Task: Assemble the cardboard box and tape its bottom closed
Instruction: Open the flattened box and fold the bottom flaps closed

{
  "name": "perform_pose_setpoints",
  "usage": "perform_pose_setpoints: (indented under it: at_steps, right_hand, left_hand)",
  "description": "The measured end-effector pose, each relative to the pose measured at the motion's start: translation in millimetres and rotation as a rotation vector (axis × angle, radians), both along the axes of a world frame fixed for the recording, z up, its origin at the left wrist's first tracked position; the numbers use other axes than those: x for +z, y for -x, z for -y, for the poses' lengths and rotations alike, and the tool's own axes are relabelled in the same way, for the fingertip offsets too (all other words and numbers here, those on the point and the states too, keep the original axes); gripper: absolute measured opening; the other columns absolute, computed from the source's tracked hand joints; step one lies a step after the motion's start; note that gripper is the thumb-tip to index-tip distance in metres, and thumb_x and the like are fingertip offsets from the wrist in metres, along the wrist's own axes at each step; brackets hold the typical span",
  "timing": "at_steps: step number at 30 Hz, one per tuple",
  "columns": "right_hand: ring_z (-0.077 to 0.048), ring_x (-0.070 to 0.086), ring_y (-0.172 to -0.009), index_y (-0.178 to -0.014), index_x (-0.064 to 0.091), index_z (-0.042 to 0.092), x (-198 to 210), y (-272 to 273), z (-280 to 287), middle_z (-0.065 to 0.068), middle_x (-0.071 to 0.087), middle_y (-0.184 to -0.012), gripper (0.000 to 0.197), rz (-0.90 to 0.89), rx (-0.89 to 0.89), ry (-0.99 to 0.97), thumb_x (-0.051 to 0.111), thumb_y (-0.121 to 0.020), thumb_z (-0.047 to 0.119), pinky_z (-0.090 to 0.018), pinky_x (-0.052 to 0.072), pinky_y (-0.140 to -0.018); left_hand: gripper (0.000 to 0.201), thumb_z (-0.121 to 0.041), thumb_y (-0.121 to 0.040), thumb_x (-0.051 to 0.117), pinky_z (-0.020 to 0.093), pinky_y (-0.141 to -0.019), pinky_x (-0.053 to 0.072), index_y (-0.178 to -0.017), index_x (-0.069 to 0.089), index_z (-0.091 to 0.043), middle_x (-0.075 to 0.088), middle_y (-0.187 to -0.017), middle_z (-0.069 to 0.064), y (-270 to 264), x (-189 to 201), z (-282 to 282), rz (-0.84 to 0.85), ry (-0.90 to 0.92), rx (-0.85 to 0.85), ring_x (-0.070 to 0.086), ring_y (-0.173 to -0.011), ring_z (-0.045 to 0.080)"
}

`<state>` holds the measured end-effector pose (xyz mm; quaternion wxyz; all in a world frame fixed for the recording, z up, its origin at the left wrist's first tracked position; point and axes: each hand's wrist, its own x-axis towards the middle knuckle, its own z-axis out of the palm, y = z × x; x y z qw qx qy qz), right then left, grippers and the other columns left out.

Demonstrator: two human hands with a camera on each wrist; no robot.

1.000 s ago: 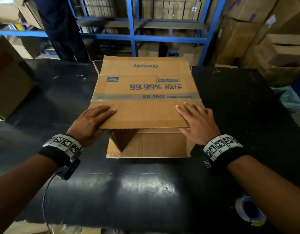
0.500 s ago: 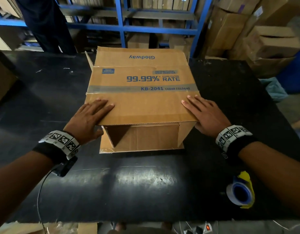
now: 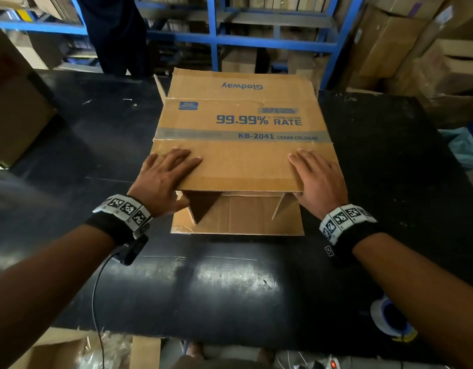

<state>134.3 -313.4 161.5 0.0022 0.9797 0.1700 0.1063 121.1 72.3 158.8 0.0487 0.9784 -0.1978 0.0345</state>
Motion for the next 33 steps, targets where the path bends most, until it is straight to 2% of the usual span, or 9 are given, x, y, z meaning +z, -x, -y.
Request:
perform_pose_setpoints:
  at_steps: [6, 11, 15, 17, 20, 23, 27, 30, 33]
  right_hand:
    - [-0.033, 0.042, -0.138, -0.145, 0.042, 0.015, -1.0, 0.3, 8.8, -0.013, 0.047, -0.149, 0.089, -0.016, -0.002, -0.01, 0.086, -0.07, 0.035, -0.051, 0.038, -0.109]
    - [-0.032, 0.041, -0.139, -0.146, 0.04, 0.016, -1.1, 0.4, 6.2, -0.012, 0.045, -0.151, 0.091, -0.029, -0.014, -0.019, 0.086, -0.07, 0.037, -0.051, 0.038, -0.109]
    - [-0.031, 0.024, -0.149, -0.154, 0.028, 0.022, 9.0, 16.0, 1.9, -0.011, 0.027, -0.162, 0.093, -0.097, 0.016, -0.08, 0.078, -0.078, 0.034, -0.054, 0.029, -0.116]
    - [-0.027, 0.016, -0.152, -0.155, 0.029, 0.024, 16.8, 37.6, -0.2, -0.008, 0.022, -0.164, 0.083, -0.075, 0.055, -0.207, 0.069, -0.083, 0.031, -0.055, 0.025, -0.118]
    - [-0.024, 0.033, -0.143, -0.142, 0.052, 0.015, 16.3, 90.5, -0.1, -0.008, 0.042, -0.151, 0.061, 0.011, 0.101, -0.43, 0.067, -0.083, 0.023, -0.046, 0.031, -0.114]
    - [-0.018, 0.05, -0.122, -0.122, 0.065, 0.014, -22.1, 136.1, 13.4, -0.003, 0.055, -0.13, 0.043, -0.066, 0.023, -0.534, 0.066, -0.08, 0.024, -0.035, 0.04, -0.101]
    - [-0.014, 0.055, -0.109, -0.111, 0.065, 0.023, -83.6, 140.4, 40.6, 0.007, 0.051, -0.12, 0.025, -0.323, -0.227, -0.521, 0.061, -0.087, 0.029, -0.029, 0.042, -0.097]
    - [-0.013, 0.054, -0.106, -0.116, 0.061, 0.023, -108.4, 108.7, 47.9, 0.007, 0.046, -0.12, 0.026, -0.495, -0.436, -0.541, 0.064, -0.09, 0.025, -0.035, 0.046, -0.096]
    - [-0.025, 0.06, -0.112, -0.128, 0.058, 0.026, -136.1, 67.7, 47.2, -0.006, 0.049, -0.133, 0.041, -0.56, -0.547, -0.52, 0.066, -0.089, 0.029, -0.039, 0.049, -0.096]
  left_hand:
    - [0.093, -0.026, -0.084, 0.071, 0.059, -0.122, 0.021, -0.16, 0.019, -0.038, 0.03, -0.166, 0.003, -0.1, 0.0, 5.5, 0.054, -0.031, 0.012, 0.027, -0.153, 0.028]
    - [0.082, -0.024, -0.087, 0.068, 0.057, -0.121, 0.025, -0.158, 0.027, -0.036, 0.038, -0.162, 0.001, 2.7, -5.6, 9.4, 0.104, 0.008, 0.077, 0.036, -0.149, 0.028]
    - [0.085, -0.034, -0.085, 0.071, 0.058, -0.121, 0.025, -0.159, 0.028, -0.033, 0.035, -0.163, 0.006, 11.1, -1.1, 3.5, 0.044, 0.053, 0.062, 0.033, -0.15, 0.03]
    - [0.078, -0.042, -0.084, 0.066, 0.057, -0.116, 0.032, -0.155, 0.036, -0.031, 0.036, -0.159, 0.01, 27.5, 6.5, 4.9, 0.055, 0.129, 0.066, 0.039, -0.143, 0.033]
    - [0.062, -0.043, -0.083, 0.061, 0.048, -0.096, 0.043, -0.142, 0.055, -0.024, 0.046, -0.145, 0.011, 74.8, 6.7, 12.0, 0.133, 0.25, 0.066, 0.048, -0.124, 0.03]
    - [0.055, -0.047, -0.084, 0.06, 0.043, -0.093, 0.044, -0.135, 0.061, -0.027, 0.048, -0.139, 0.007, 127.0, -25.1, 12.9, 0.004, 0.323, 0.099, 0.049, -0.121, 0.025]
    - [0.053, -0.051, -0.083, 0.063, 0.051, -0.095, 0.055, -0.134, 0.056, -0.039, 0.043, -0.137, -0.001, 149.5, -100.4, -7.3, -0.319, 0.397, 0.263, 0.052, -0.122, 0.026]
    - [0.053, -0.039, -0.084, 0.075, 0.054, -0.097, 0.054, -0.134, 0.057, -0.035, 0.043, -0.135, 0.005, 126.4, -139.9, -17.8, -0.418, 0.361, 0.403, 0.054, -0.121, 0.033]
    - [0.059, -0.032, -0.085, 0.077, 0.052, -0.103, 0.049, -0.14, 0.056, -0.028, 0.045, -0.136, 0.015, 83.1, -162.1, -17.0, -0.444, 0.347, 0.543, 0.052, -0.123, 0.039]
